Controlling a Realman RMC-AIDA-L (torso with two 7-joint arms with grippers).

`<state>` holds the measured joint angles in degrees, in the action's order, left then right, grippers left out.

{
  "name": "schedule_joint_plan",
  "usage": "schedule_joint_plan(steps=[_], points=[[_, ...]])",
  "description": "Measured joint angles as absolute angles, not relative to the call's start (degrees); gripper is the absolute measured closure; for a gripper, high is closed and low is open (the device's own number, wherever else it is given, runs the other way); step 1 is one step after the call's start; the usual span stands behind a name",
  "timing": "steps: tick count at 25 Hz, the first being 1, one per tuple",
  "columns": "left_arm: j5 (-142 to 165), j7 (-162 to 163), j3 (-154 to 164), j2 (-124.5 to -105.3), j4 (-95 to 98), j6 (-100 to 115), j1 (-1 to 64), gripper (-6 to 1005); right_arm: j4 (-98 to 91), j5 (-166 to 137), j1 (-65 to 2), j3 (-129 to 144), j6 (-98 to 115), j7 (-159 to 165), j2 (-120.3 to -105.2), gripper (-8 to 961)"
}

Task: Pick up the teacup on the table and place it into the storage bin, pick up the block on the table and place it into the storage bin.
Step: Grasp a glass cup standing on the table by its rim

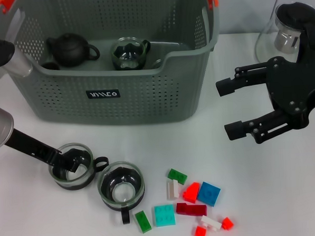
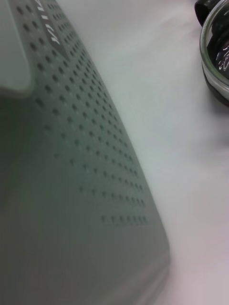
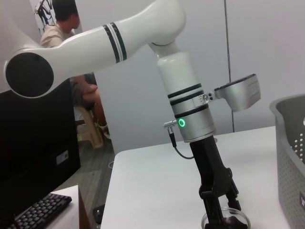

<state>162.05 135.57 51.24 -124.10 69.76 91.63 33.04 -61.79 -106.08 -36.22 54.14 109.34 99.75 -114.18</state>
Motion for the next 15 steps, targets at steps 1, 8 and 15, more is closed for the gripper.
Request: schedule_joint_plan(steps=[1, 8, 15], points=[[162.05, 135.64, 51.41, -124.1, 69.74, 91.6, 33.0, 138, -61.79, -106.09, -36.22, 54.14, 109.33, 99.75, -114.2, 37], [162.08, 136.15, 51.74, -124.1, 69.34, 91.21, 32.86, 144, -61.79, -106.08, -36.21, 54.12, 109.33, 99.42, -114.25, 37], [162.09, 136.2, 51.84, -124.1, 68.4, 90.85, 32.92, 188, -61.78, -106.12, -36.13, 53.41, 109.34, 99.17, -114.34, 37]])
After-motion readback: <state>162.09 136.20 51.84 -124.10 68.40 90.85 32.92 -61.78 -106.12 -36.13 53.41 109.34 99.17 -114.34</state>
